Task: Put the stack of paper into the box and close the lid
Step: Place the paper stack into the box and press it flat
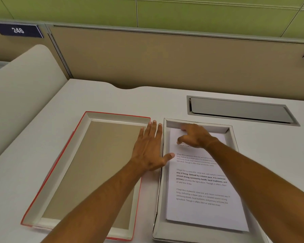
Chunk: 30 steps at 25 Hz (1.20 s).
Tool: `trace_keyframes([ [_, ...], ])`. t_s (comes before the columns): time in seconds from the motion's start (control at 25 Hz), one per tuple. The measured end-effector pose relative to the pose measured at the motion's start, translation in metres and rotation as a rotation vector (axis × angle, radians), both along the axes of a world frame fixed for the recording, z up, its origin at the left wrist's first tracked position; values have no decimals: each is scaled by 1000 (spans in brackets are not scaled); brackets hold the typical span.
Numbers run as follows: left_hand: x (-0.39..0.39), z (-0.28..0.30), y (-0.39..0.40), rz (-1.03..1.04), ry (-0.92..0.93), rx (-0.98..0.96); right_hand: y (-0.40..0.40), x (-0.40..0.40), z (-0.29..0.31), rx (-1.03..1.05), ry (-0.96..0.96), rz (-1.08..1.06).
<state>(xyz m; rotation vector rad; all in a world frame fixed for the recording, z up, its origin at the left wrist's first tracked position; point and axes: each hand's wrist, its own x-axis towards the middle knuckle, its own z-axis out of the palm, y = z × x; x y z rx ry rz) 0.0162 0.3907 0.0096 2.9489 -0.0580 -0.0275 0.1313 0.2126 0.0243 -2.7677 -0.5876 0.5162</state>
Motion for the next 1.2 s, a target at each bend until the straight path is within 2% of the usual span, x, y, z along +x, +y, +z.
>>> trace_keyframes([
  [0.32,0,0,0,-8,10,1,0,-3,5,63,15,-27],
  [0.48,0,5,-1,-7,4,-1,-10,-16,9,73,-74,-56],
  [0.72,-14,15,-4,-12,-11,17,-24,-59,16,-56,-288,-2],
  [1.2,-74,29,-15,72,-23,107,-21,-138,19,-121,-400,0],
])
